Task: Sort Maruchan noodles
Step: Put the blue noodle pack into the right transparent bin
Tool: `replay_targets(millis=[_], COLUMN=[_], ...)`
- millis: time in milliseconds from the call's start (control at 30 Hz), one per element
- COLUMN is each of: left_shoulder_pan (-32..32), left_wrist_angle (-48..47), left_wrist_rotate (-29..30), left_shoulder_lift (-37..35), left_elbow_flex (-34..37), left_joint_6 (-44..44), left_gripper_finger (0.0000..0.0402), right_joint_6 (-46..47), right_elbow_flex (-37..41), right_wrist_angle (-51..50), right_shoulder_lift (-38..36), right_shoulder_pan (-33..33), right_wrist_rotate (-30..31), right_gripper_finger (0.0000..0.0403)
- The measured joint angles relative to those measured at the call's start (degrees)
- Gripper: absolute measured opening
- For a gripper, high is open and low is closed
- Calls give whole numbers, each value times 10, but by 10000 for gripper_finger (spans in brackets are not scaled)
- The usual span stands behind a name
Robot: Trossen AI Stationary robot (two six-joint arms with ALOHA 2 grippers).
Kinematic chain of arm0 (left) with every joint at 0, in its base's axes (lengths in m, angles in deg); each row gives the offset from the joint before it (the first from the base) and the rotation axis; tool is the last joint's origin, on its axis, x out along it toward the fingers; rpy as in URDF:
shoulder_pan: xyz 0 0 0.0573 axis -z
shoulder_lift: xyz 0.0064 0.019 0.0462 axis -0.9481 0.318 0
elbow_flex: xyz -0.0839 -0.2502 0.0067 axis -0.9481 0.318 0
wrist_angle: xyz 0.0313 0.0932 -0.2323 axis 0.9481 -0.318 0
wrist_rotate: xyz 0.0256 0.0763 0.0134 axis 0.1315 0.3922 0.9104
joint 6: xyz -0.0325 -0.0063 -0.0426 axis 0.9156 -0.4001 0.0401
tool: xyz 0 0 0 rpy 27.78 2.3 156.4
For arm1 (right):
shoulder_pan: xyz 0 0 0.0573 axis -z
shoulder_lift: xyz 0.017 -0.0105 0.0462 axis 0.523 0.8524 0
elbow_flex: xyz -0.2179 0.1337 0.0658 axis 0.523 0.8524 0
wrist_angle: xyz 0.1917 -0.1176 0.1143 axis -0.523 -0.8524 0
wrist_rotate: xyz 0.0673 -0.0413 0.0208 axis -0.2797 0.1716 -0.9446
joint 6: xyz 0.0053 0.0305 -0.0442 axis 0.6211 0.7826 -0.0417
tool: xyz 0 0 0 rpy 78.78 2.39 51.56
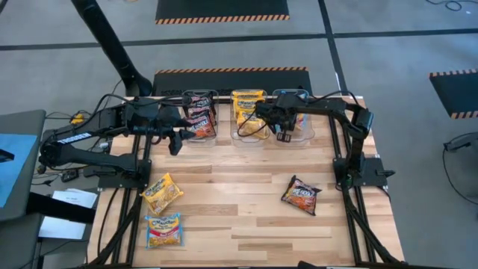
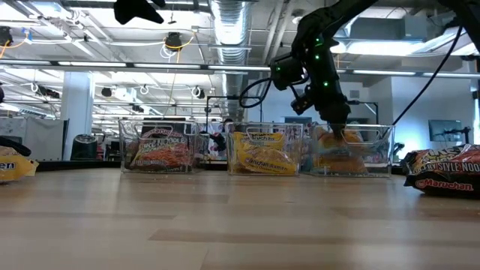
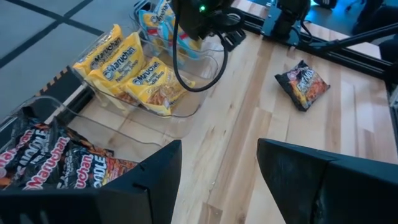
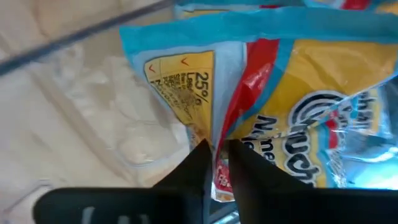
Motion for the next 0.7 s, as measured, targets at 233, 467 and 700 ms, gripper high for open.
replay_targets(millis=[233,467,700], left_shoulder_pan=[0,0,0], left_wrist_angle=[0,0,0], left_wrist_rotate=[9,9,9], left_shoulder_lift=[0,0,0], left_elbow_flex=[0,0,0], left_joint_6=[5,6,6], left_gripper_finger=[197,196,197], right_joint_6=[0,-1,-2], right_elbow_flex=[0,0,-1], right_wrist_angle=[0,1,-22], right_shoulder_lift=[0,0,0], right_shoulder_pan=[11,12,15], right_wrist_rotate=[-69,-69,-69], right_gripper_finger=[114,156,171])
